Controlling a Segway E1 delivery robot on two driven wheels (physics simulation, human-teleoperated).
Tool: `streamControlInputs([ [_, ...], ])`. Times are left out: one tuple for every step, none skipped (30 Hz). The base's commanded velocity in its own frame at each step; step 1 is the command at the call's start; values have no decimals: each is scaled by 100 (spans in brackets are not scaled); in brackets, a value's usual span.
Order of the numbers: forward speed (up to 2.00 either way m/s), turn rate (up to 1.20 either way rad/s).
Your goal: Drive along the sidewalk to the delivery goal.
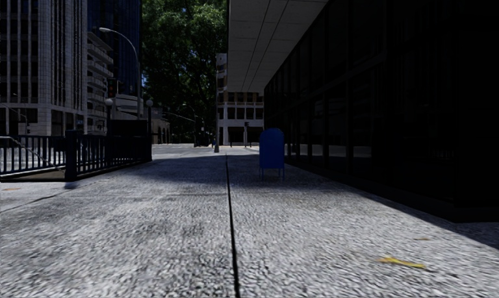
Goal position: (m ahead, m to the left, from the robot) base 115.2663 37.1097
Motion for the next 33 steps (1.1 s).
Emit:
streamControlInputs([
  [179, 0],
  [179, 0],
  [179, 0],
  [179, 0],
  [179, 0],
  [179, 0],
  [179, 0],
  [174, 0],
  [174, 0],
  [166, 0],
  [0, 0],
  [0, 0],
  [0, 0],
  [0, 0],
  [0, 0],
  [0, 0],
  [0, 0],
  [0, 0],
  [0, 0],
  [0, 0],
  [33, 0],
  [106, 0],
  [146, 0],
  [146, 0],
  [133, 0],
  [114, 0],
  [130, 0],
  [130, 0],
  [200, 0],
  [200, 0],
  [200, 0],
  [200, 0],
  [200, 0],
])
